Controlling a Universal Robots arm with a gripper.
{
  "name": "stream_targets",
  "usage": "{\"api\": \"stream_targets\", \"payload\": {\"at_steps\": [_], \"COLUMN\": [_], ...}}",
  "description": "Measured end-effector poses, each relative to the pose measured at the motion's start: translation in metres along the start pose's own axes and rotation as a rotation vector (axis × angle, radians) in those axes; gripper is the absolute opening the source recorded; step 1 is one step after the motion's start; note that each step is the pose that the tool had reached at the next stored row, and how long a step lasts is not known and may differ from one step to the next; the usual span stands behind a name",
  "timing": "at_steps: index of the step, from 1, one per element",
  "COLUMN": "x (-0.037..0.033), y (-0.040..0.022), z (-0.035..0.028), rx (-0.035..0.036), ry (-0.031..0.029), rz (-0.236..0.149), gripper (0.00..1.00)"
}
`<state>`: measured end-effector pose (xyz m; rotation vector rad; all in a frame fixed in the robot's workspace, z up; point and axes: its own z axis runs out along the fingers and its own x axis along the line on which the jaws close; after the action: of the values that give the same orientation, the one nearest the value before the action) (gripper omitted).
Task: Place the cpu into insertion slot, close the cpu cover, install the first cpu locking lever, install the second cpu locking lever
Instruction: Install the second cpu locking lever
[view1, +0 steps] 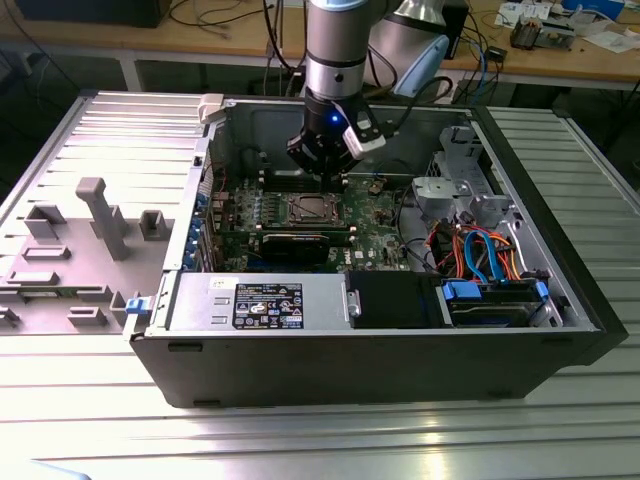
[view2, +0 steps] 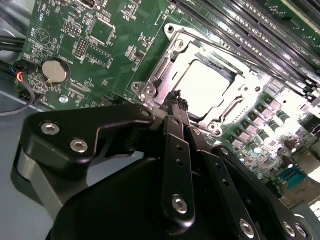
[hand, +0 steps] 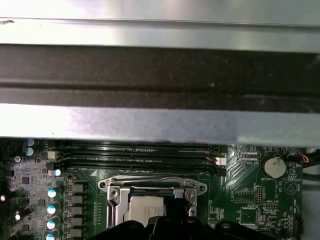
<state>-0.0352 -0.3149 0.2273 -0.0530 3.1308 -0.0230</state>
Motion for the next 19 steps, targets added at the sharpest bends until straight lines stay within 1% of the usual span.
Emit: {"api": "stream_targets", "payload": {"at_steps": [2,16,17,18,19], "x": [0.0002,0.0002,0.0001,0.0002,0.0004], "y": [-0.0007,-0.0009,-0.0014,-0.0030,-0.0064], "z": [-0.0013,-0.0013,-0.0013,-0.0013,-0.0013], "rx": [0.0001,-0.0002,-0.0003,-0.0002,-0.0002], "ry": [0.0001,0.0001,0.0000,0.0000,0.0001], "rz": [0.000,0.000,0.000,0.000,0.000], "gripper": [0.11,0.11,0.11,0.11,0.11]}}
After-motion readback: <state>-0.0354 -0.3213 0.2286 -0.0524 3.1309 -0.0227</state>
